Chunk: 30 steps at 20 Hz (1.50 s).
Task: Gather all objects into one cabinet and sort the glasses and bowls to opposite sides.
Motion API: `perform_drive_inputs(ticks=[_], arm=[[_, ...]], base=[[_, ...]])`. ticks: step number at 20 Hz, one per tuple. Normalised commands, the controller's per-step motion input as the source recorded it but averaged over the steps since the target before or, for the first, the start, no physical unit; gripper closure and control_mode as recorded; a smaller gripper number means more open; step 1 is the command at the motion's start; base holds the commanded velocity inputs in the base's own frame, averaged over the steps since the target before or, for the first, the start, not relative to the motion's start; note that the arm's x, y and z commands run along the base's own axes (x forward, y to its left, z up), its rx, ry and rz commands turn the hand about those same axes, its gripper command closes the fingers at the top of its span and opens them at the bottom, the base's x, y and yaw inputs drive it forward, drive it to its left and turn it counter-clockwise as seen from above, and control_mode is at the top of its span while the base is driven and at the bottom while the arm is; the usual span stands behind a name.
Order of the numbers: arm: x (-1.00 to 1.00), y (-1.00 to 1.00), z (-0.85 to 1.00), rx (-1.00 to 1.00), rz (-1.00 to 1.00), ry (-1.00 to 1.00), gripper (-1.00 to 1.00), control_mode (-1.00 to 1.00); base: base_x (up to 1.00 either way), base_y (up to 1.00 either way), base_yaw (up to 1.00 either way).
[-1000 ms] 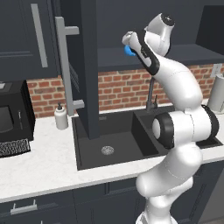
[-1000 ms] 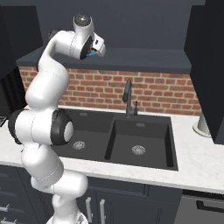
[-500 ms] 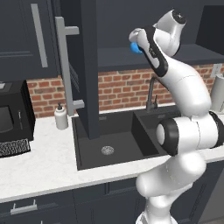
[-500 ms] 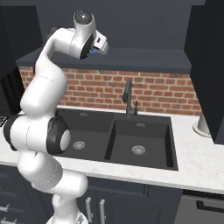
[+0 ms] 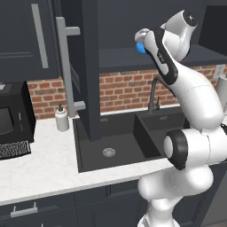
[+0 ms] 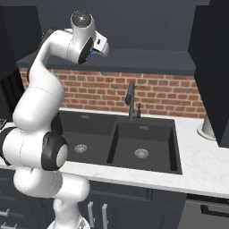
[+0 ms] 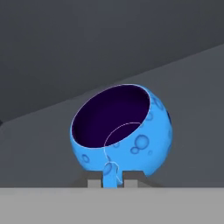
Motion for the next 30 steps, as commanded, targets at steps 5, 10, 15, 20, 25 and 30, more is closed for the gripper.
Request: perform_drive_inputs(ticks=[5,10,15,20,25,30], arm=[[-0.51,-0.01,0.25,0.0,0.0,-0.13,1.0,-1.0],[-0.67,-0.11,0.17,0.01,0.0,-0.06,1.0,-1.0],[-0.84,-0.2,0.0,0.03,0.0,0.0,1.0,-1.0],[-0.58,-0.15,0.0,0.07,0.0,0.01,1.0,-1.0],[-0.2,0.01,-0.01,0.0,-0.01,0.02,1.0,-1.0],[-0.81,0.0,-0.01,0.0,0.03,0.07,1.0,-1.0]], base=[[0.0,0.0,0.0],[0.0,0.0,0.0],[0.0,0.0,0.0],[0.0,0.0,0.0],[0.0,0.0,0.0],[0.0,0.0,0.0]])
